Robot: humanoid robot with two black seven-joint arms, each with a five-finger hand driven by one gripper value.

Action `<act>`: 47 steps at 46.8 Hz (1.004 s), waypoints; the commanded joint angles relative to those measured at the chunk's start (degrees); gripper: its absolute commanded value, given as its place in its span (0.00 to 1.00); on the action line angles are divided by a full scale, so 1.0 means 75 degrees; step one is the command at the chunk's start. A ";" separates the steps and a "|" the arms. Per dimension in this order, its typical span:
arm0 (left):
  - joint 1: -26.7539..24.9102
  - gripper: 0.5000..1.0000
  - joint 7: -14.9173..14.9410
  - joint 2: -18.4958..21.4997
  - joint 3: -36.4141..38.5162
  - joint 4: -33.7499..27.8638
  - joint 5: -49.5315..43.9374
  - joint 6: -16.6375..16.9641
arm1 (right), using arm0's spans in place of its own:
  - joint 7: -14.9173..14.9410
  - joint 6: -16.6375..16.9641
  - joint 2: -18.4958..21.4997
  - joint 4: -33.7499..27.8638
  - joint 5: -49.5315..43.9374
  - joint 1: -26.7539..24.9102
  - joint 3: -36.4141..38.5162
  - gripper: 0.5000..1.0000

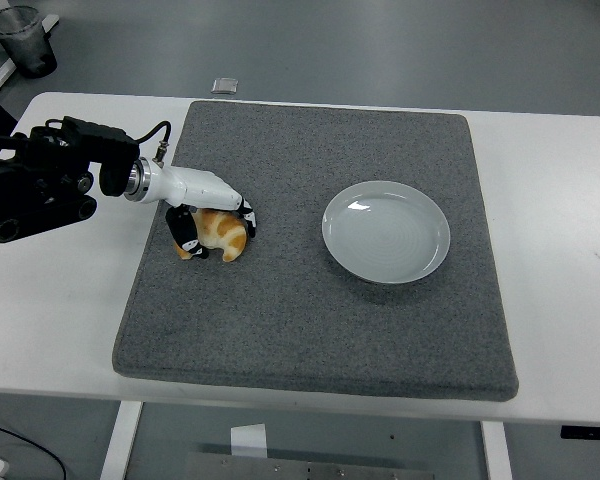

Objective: Place the bread on the plate

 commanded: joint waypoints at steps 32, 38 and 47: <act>-0.0101 0.00 0.0017 -0.0481 -0.0005 0.0625 0.0288 0.0254 | 0.0000 0.0000 0.0000 0.0000 0.0000 0.0000 -0.0011 0.86; -0.0136 0.00 0.0017 -0.0493 -0.0017 0.0660 0.0277 0.0254 | 0.0000 0.0000 0.0000 0.0000 0.0000 0.0000 -0.0011 0.86; -0.0522 0.00 0.0017 -0.0493 -0.0052 0.0684 0.0195 0.0254 | 0.0000 0.0000 0.0000 0.0000 0.0000 0.0000 -0.0023 0.86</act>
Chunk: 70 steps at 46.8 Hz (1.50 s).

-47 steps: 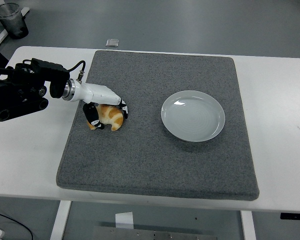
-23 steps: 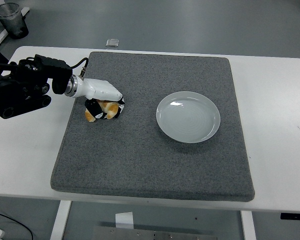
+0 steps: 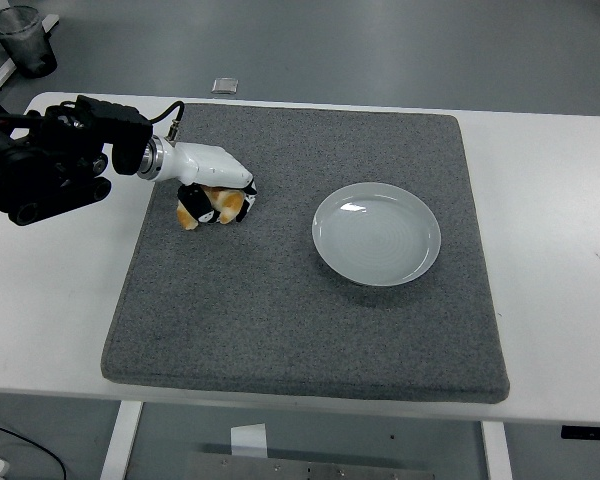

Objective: Place the bread on the plate

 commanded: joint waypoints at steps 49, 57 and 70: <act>-0.2378 0.00 0.0001 -0.1604 -0.0069 0.0621 -0.1256 -0.0050 | -0.0001 0.0000 0.0000 0.0000 0.0000 0.0000 0.0008 0.86; -0.2227 0.00 -0.0011 -0.2459 -0.0057 0.1229 -0.1373 -0.0015 | 0.0011 0.0000 0.0000 0.0000 0.0000 0.0000 0.0008 0.86; -0.1980 0.00 -0.0034 -0.3573 -0.0057 0.1957 -0.1456 0.0044 | -0.0001 0.0000 0.0000 0.0000 0.0000 0.0000 0.0008 0.86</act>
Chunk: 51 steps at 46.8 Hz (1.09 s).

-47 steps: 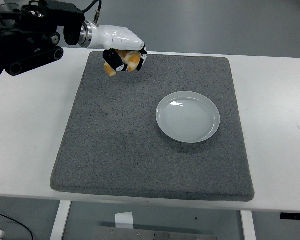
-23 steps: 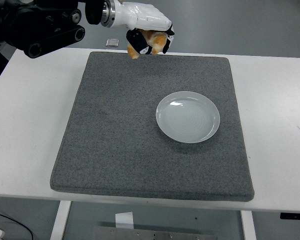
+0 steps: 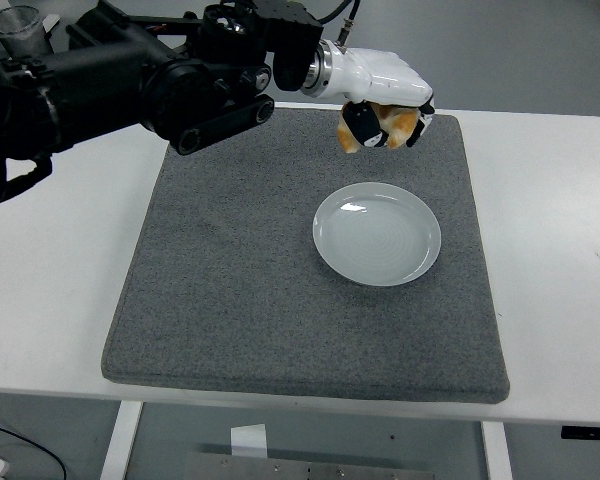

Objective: Place the bread on the plate

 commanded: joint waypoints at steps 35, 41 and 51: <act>0.1010 0.00 -0.0061 -0.0317 0.0113 0.0536 0.0120 0.0098 | 0.0010 0.0000 0.0000 0.0000 0.0000 0.0002 0.0000 0.86; 0.1233 0.00 -0.0096 -0.0317 0.0113 0.0501 0.0131 0.0156 | 0.0010 0.0000 0.0000 0.0000 0.0000 0.0002 0.0000 0.86; 0.1421 0.00 -0.0377 -0.0317 0.0113 0.0430 0.0166 0.0320 | -0.0001 0.0000 0.0000 0.0000 0.0000 0.0002 0.0000 0.86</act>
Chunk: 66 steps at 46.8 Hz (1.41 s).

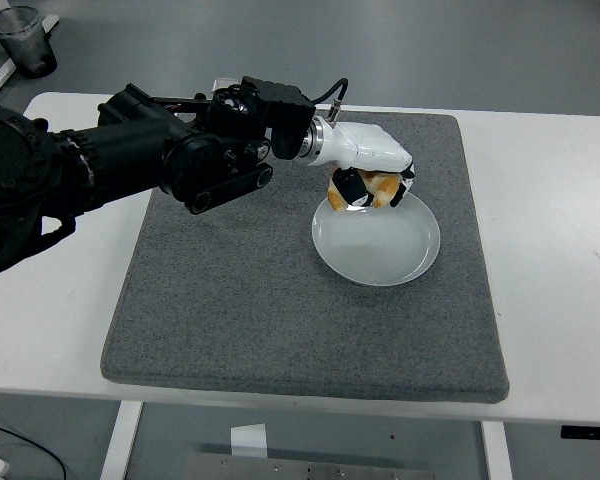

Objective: Place the bread on the plate

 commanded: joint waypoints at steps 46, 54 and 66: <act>0.0590 0.00 -0.0281 0.0000 0.0373 -0.0016 0.0238 0.0341 | -0.0005 0.0000 0.0000 0.0000 0.0000 0.0000 0.0000 0.86; 0.0672 0.00 -0.0269 0.0000 0.0503 -0.0004 0.0227 0.0353 | -0.0005 0.0000 0.0000 0.0000 0.0000 0.0000 0.0012 0.86; 0.0672 0.00 -0.0269 0.0000 0.0503 -0.0004 0.0238 0.0353 | -0.0005 0.0000 0.0000 0.0000 0.0000 0.0000 0.0012 0.86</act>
